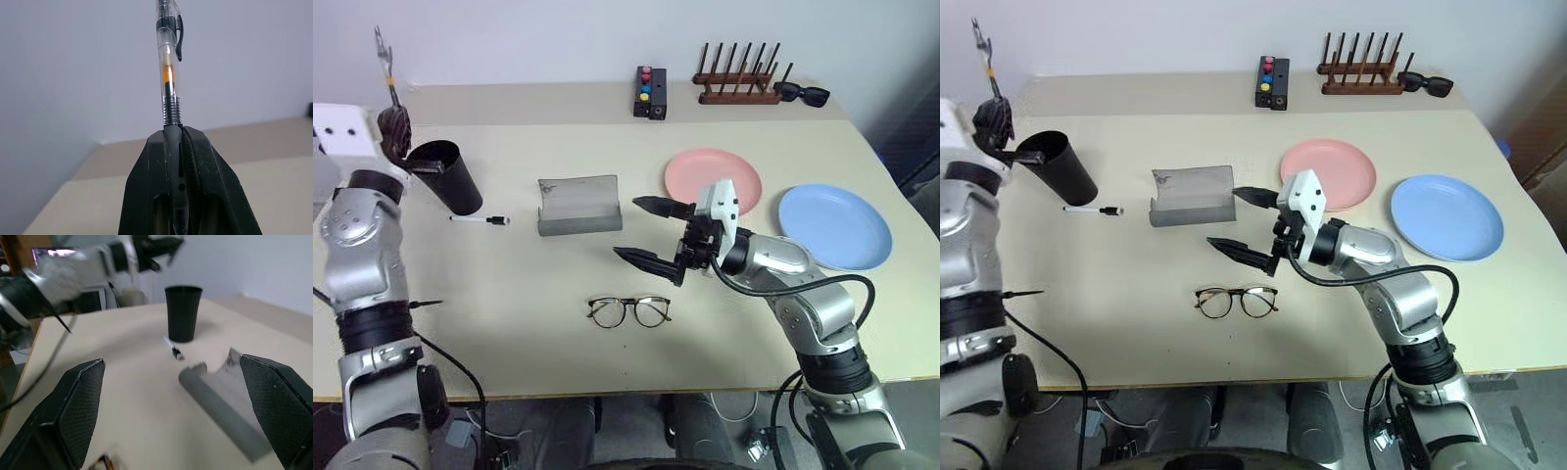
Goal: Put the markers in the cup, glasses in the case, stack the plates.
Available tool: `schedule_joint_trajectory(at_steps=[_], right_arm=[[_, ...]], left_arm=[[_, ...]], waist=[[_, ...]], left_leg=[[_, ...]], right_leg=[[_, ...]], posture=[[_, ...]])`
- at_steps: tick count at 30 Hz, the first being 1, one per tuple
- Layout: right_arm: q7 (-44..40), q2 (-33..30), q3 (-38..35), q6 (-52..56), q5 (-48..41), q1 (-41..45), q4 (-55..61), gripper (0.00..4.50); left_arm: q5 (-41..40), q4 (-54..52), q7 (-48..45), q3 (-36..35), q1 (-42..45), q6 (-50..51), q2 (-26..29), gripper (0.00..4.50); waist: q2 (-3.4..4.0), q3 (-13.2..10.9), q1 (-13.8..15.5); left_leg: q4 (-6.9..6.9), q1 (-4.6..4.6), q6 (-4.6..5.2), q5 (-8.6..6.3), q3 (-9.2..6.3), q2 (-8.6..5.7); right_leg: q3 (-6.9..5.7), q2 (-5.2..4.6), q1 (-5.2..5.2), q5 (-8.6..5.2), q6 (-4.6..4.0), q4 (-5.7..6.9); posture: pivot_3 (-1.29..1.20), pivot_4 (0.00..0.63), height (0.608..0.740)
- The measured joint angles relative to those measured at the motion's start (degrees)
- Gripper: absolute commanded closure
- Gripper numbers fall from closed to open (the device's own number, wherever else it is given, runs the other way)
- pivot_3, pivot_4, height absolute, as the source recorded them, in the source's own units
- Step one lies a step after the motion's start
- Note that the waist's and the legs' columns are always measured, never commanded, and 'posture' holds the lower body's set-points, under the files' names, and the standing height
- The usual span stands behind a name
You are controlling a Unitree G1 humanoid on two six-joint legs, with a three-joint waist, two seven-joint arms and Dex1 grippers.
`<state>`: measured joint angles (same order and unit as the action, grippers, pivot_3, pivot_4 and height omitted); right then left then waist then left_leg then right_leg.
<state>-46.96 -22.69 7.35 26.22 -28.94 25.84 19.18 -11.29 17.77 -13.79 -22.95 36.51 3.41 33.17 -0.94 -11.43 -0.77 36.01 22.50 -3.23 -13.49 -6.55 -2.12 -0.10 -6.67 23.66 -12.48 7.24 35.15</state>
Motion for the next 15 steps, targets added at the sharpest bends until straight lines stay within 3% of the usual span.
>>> schedule_joint_trajectory(at_steps=[8, 15], right_arm=[[5.0, 10.9, 1.4, -3.3, 1.4, 5.5, -5.3, 0.0], [7.2, 14.4, 2.3, -5.4, 3.0, 5.9, -7.2, 0.0]], left_arm=[[3.3, 19.2, 2.1, 2.1, 6.6, -12.4, -0.1, 4.47], [3.8, 24.2, 2.7, 3.1, 7.0, -15.6, -0.1, 4.47]], waist=[[0.0, 0.0, -0.3], [-0.02, 0.0, -0.1]], left_leg=[[-0.06, 0.0, 0.0, 0.01, -0.01, 0.02], [-0.04, 0.01, -0.01, 0.01, -0.03, 0.0]], right_leg=[[0.0, 0.03, 0.12, 0.01, 0.01, 0.14], [0.0, 0.03, 0.1, 0.04, 0.05, 0.14]], posture=[[0.0, 0.15, 0.739], [0.0, 0.15, 0.739]])
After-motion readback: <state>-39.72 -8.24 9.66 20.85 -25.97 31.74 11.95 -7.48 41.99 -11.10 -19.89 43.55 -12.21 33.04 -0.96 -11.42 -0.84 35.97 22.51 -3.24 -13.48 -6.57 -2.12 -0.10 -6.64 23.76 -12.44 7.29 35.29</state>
